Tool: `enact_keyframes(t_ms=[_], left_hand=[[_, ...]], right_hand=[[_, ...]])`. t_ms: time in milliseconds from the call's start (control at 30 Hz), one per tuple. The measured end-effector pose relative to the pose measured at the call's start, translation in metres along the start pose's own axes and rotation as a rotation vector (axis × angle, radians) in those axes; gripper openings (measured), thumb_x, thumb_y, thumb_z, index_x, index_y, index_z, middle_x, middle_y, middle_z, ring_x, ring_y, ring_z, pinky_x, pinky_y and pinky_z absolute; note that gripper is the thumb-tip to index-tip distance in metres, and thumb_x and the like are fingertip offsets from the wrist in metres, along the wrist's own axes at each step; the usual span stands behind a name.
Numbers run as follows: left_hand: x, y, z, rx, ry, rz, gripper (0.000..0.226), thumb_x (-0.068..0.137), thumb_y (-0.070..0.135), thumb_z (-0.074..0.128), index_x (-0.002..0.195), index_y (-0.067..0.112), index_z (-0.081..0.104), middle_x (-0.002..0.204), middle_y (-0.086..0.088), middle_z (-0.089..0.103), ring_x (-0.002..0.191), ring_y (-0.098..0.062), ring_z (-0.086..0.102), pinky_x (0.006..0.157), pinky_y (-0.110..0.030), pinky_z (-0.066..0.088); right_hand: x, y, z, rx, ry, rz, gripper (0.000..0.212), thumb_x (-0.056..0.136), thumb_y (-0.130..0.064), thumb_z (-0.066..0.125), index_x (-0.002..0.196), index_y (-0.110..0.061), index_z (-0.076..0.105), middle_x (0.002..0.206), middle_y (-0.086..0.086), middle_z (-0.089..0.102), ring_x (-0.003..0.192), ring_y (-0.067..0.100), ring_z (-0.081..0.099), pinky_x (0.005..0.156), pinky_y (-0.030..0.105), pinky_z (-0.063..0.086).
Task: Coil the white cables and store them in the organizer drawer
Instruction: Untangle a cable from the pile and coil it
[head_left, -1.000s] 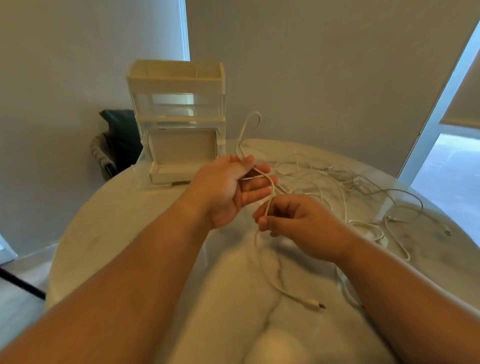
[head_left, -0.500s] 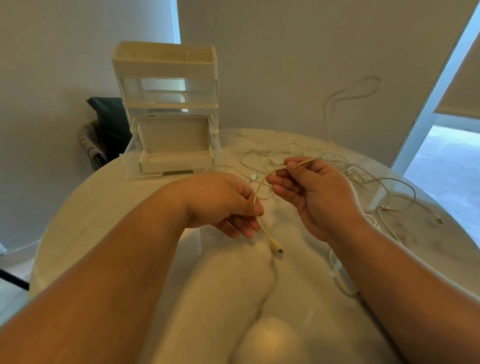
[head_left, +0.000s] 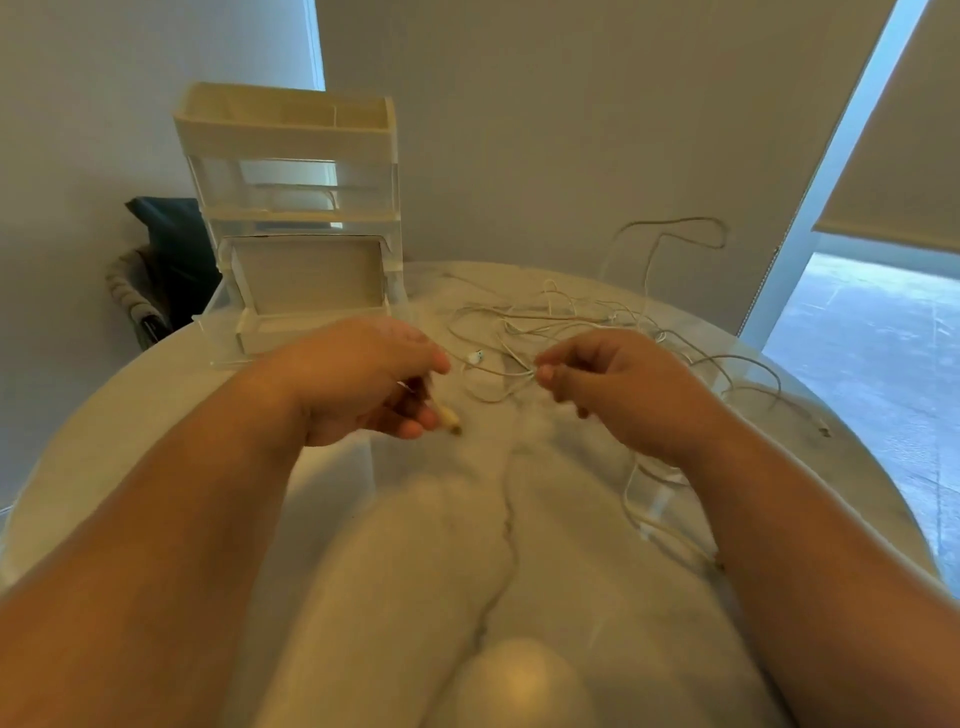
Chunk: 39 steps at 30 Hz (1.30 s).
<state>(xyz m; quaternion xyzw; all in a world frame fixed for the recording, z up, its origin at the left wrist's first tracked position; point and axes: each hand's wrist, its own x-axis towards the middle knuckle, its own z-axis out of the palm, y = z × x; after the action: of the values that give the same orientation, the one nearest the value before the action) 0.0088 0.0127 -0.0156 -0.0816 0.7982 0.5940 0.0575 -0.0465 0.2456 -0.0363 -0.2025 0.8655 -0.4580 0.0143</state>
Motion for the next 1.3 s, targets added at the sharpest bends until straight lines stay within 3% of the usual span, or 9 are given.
enact_keyframes(t_ms=[233,367,467,567,700,833,933,1133,1300], left_hand=[[0.008,-0.008,-0.018,0.467,0.161,-0.090,0.019,0.101,0.017,0.048,0.103,0.013,0.067,0.081,-0.012,0.069,0.061,-0.016,0.067,0.054,-0.026,0.049],[0.010,-0.012,-0.022,0.736,0.130,-0.197,0.022,0.099,0.020,0.052,0.109,0.009,0.067,0.087,-0.009,0.073,0.078,-0.020,0.073,0.065,-0.030,0.053],[0.008,-0.009,-0.012,0.926,0.243,-0.121,0.049,0.087,0.038,0.070,0.129,0.016,0.055,0.119,-0.007,0.060,0.094,-0.020,0.058,0.082,-0.034,0.048],[-0.013,0.002,0.010,0.712,0.276,0.296,0.046,0.078,0.043,0.076,0.116,0.037,0.050,0.119,0.012,0.048,0.098,-0.009,0.052,0.082,-0.026,0.045],[-0.030,0.014,0.054,0.748,-0.194,0.696,0.040,0.064,0.056,0.076,0.100,0.052,0.060,0.108,0.031,0.051,0.108,0.009,0.046,0.087,-0.014,0.043],[-0.028,0.008,0.064,0.877,-0.009,0.871,0.033,0.076,0.053,0.073,0.105,0.044,0.059,0.111,0.030,0.037,0.118,0.001,0.027,0.098,-0.020,0.037],[-0.029,0.011,0.056,0.863,0.118,0.981,0.016,0.085,0.021,0.065,0.087,0.036,0.059,0.098,0.025,0.044,0.105,0.002,0.034,0.087,-0.013,0.032],[-0.030,0.017,0.033,0.140,0.180,0.697,0.039,0.088,-0.002,0.056,0.090,0.037,0.052,0.102,0.013,0.062,0.089,-0.009,0.067,0.076,-0.033,0.060],[-0.026,0.012,0.004,0.135,-0.320,0.142,0.017,0.100,0.027,0.052,0.106,0.015,0.063,0.088,-0.009,0.074,0.056,-0.022,0.063,0.054,-0.035,0.053]], right_hand=[[-0.018,-0.001,-0.042,-0.816,-0.451,0.355,0.036,0.084,-0.052,0.072,0.087,-0.016,0.073,0.078,0.000,0.076,0.061,0.008,0.065,0.060,0.023,0.049],[-0.018,-0.001,-0.034,-0.862,-0.636,0.493,0.029,0.082,-0.031,0.078,0.099,-0.008,0.072,0.081,0.001,0.077,0.058,0.010,0.068,0.054,0.022,0.051],[-0.018,-0.001,-0.029,-0.884,-0.669,0.358,0.019,0.082,-0.015,0.071,0.101,-0.011,0.070,0.075,0.003,0.076,0.059,0.013,0.065,0.059,0.022,0.050],[-0.015,0.001,-0.021,-0.505,-0.602,0.210,0.013,0.081,-0.007,0.066,0.090,-0.015,0.071,0.065,0.007,0.068,0.055,0.014,0.059,0.058,0.024,0.048],[-0.010,-0.006,-0.002,0.600,-0.296,0.177,0.024,0.089,0.010,0.049,0.080,-0.003,0.067,0.062,0.014,0.056,0.048,0.016,0.052,0.047,0.026,0.049],[-0.004,-0.011,0.008,1.231,-0.506,0.183,0.027,0.090,-0.002,0.049,0.102,0.004,0.072,0.095,0.017,0.061,0.081,0.020,0.064,0.071,0.027,0.058],[-0.001,-0.013,0.009,1.274,-0.505,0.153,0.035,0.085,0.005,0.043,0.101,0.003,0.074,0.095,0.020,0.064,0.082,0.023,0.063,0.063,0.026,0.058],[-0.014,-0.016,0.004,0.122,-0.081,-0.170,0.042,0.089,0.003,0.054,0.106,-0.032,0.071,0.081,0.001,0.076,0.057,0.015,0.064,0.051,0.018,0.046],[-0.018,-0.024,0.007,0.324,0.140,-0.361,0.022,0.091,0.000,0.064,0.084,-0.021,0.070,0.075,0.004,0.073,0.067,0.016,0.068,0.057,0.016,0.048]])
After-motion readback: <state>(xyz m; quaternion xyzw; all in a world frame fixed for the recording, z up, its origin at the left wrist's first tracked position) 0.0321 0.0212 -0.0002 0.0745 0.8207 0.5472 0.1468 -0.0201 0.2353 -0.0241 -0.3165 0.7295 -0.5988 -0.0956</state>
